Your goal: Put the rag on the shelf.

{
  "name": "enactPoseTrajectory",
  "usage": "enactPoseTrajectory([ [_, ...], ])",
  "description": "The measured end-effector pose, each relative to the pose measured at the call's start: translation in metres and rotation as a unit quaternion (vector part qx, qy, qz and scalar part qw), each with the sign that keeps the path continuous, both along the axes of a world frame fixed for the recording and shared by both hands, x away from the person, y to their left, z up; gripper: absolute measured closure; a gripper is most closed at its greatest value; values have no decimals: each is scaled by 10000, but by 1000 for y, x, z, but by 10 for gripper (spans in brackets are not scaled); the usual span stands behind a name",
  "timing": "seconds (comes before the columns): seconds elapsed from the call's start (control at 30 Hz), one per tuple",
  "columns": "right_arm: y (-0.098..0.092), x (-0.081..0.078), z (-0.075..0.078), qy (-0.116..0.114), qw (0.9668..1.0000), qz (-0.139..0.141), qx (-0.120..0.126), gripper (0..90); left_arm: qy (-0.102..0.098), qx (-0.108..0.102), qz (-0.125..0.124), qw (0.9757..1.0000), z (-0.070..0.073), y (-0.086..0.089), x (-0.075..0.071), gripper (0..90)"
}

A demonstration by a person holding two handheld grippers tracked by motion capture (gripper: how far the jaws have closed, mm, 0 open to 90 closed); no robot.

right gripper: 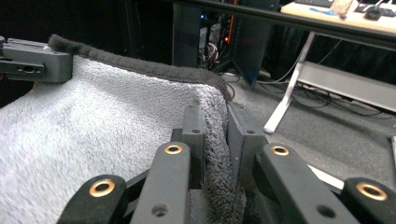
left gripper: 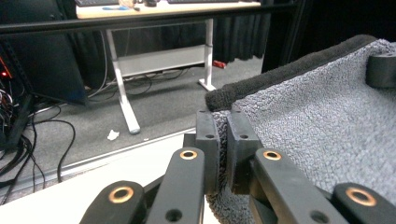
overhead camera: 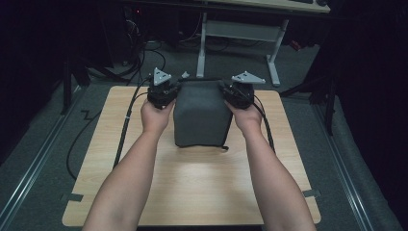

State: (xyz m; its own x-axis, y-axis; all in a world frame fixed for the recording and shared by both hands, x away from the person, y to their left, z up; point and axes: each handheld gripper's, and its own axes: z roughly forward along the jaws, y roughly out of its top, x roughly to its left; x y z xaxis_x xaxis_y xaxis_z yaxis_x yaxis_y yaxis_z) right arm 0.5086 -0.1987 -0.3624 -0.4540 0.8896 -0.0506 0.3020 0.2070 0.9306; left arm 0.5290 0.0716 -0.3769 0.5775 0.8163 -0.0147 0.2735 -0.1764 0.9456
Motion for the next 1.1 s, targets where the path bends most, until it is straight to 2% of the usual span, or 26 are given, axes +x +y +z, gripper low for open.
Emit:
enactPoseTrajectory([
  [0.03,-2,0,-5,111,9999,16,24,795,32,-1,-17,10000,-2,0,0,853],
  [0.1,-5,1,-10,194,9998,39,20,796,117,-8,-43,9999,-7,-1,1,854],
  [0.37,-8,2,-19,313,9994,87,79,810,353,-81,-106,9993,-25,1,0,855],
  [0.43,-9,2,-21,363,9992,114,81,811,412,-69,-130,9990,-29,1,0,855],
  [0.47,-10,2,-24,474,9988,97,112,814,452,-57,-138,9989,-31,0,0,855],
  [0.6,-13,1,-32,552,9984,99,94,814,589,-104,-188,9980,-41,-2,0,856],
  [0.63,-16,0,-35,566,9980,114,271,814,612,-140,-200,9978,-43,-2,0,856],
  [0.73,-17,-1,-36,561,9980,129,271,814,701,-254,-220,9970,-48,-1,0,857],
  [0.97,-21,-1,-38,625,9971,257,360,815,819,-246,-296,9959,-56,-1,0,857],
  [1.1,-27,0,-43,692,9956,300,564,814,882,-265,-344,9952,-60,-1,1,857],
])
